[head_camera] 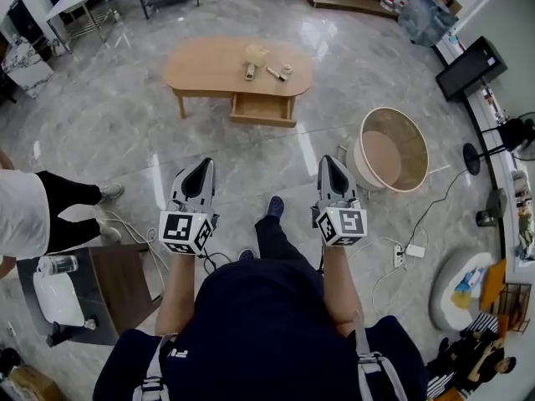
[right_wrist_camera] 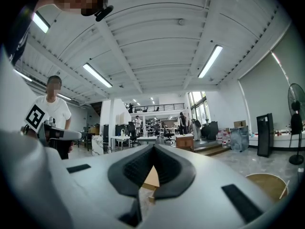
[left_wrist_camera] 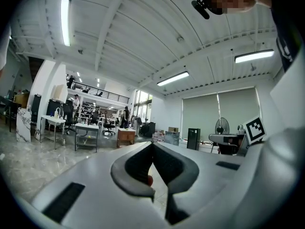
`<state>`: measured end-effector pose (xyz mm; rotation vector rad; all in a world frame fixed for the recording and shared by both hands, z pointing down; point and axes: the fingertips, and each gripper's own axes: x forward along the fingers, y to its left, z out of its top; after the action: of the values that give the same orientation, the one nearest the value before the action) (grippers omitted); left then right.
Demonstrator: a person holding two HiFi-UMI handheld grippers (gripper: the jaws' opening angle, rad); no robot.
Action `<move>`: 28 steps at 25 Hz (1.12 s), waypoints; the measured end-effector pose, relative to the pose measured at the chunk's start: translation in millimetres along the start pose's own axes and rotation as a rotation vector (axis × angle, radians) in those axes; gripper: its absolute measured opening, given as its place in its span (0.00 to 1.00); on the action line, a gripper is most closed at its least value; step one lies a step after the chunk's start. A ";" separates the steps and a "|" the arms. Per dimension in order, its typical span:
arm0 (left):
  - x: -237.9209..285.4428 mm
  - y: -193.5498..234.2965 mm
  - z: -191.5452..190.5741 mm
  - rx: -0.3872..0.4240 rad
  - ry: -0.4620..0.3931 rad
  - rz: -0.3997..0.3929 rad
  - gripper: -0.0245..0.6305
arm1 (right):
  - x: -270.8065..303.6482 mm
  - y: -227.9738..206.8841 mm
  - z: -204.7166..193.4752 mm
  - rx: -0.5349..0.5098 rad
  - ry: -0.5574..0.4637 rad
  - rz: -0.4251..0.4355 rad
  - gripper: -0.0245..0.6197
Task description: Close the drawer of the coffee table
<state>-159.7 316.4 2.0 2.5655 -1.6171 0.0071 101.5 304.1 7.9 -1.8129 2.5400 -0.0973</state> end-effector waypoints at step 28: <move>269.2 53.9 26.5 0.010 0.010 0.093 0.08 | 243.7 -168.7 -9.7 0.025 0.055 0.090 0.08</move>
<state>-93.1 48.8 -2.8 2.4905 -1.7361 0.0351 180.9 19.5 33.0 -1.7080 2.6402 -0.1790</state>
